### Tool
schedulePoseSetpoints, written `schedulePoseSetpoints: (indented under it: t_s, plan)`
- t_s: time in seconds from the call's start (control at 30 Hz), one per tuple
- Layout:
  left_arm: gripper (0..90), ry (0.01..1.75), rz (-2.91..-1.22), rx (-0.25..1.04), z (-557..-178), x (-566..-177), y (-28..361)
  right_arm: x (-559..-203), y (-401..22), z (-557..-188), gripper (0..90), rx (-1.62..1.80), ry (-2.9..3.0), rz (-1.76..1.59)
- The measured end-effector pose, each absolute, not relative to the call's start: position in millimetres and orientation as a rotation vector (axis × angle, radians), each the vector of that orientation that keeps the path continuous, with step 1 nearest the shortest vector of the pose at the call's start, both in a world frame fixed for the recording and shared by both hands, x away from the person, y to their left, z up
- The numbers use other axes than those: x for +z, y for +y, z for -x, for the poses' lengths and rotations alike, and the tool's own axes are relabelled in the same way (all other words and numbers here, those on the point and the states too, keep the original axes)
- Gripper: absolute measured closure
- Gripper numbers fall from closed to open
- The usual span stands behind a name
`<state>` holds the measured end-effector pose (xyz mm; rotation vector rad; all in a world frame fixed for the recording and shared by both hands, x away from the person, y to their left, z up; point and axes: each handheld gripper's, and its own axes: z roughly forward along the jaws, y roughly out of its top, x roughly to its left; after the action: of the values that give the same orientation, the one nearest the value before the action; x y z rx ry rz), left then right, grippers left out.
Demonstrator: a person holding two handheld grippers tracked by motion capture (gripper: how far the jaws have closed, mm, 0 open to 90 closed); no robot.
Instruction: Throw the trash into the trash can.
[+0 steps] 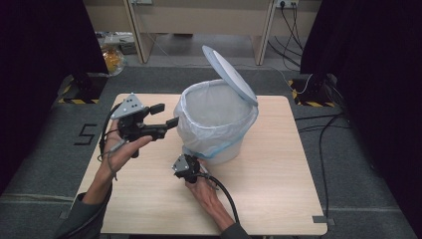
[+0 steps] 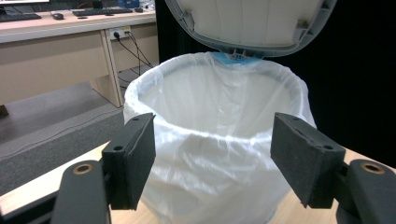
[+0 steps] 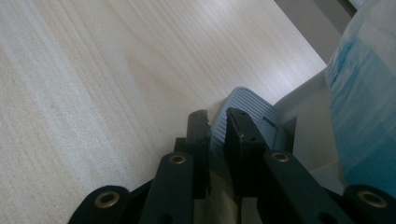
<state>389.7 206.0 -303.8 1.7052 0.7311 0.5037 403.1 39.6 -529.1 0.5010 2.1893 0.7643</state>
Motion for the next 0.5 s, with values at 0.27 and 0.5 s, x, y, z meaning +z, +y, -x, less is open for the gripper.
schedulePoseSetpoints:
  t_s: [0.27,0.5]
  plan:
    - [30.1,0.729,-1.726,0.525,-366.7,-324.5,222.8,-529.2,39.5,-403.3,79.7,0.766,2.190,-0.500]
    - [28.6,0.743,-1.703,0.513,-355.2,-344.8,234.8,-529.3,39.5,-403.4,79.7,0.766,2.191,-0.497]
